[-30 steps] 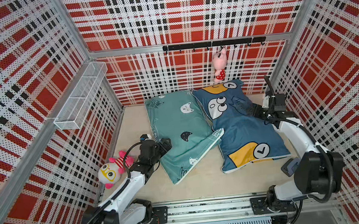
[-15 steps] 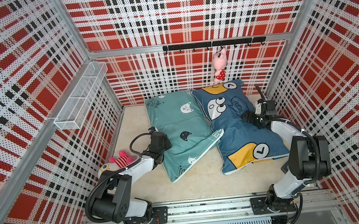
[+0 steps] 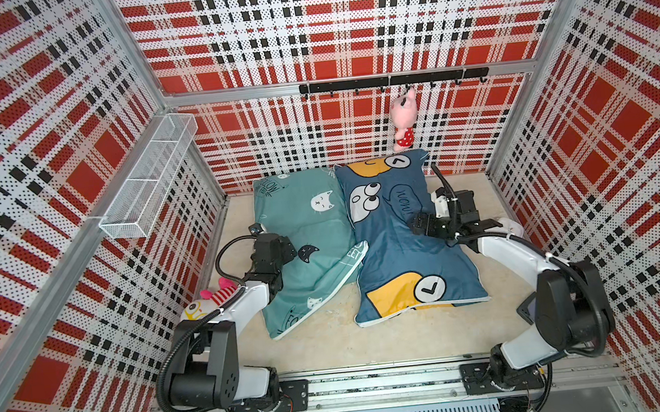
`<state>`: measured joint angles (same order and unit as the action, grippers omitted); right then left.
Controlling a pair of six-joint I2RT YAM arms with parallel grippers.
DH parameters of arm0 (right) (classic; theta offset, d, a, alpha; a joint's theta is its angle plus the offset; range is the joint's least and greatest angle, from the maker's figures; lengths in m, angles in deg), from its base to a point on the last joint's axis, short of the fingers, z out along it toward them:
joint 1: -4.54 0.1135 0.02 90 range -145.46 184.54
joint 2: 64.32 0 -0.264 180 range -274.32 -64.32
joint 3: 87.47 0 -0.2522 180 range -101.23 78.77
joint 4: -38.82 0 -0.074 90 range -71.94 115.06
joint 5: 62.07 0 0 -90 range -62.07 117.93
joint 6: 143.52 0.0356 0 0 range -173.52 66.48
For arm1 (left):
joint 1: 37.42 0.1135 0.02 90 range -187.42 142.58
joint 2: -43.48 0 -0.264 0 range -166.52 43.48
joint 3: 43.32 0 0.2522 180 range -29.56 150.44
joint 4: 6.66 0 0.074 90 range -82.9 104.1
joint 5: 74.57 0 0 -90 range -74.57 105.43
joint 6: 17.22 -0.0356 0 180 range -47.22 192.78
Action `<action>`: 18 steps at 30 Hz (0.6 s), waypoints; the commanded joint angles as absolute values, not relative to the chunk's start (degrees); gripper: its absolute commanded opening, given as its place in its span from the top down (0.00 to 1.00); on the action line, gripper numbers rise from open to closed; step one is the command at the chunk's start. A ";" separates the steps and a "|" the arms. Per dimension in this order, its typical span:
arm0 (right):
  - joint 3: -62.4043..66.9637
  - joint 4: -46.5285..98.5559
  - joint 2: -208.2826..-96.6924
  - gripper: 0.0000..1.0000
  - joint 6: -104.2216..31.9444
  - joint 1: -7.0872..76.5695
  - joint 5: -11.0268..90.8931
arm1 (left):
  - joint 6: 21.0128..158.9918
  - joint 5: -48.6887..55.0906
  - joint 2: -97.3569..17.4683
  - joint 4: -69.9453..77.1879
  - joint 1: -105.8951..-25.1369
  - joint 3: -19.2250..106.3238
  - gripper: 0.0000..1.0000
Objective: Zip up pillowcases
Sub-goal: Move the pillowcase to the center of the board.
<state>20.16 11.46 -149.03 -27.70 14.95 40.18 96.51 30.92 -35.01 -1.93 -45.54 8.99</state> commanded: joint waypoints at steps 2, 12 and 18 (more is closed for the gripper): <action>28.23 13.97 -138.03 0.00 -32.52 7.57 27.50 | 94.14 38.22 -28.97 -7.13 -45.87 6.41 0.01; 50.51 44.50 -135.69 0.00 -42.12 3.57 11.98 | 88.99 48.76 -26.92 -27.12 -40.45 -7.16 0.02; 55.01 61.62 -143.58 0.00 -44.38 6.56 6.64 | 79.17 47.29 -38.20 -48.18 -40.36 -10.90 0.02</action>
<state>53.93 47.85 -141.16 -40.92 4.57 12.32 86.28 46.57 -33.62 -32.10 -40.71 -8.76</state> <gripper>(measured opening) 0.999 0.983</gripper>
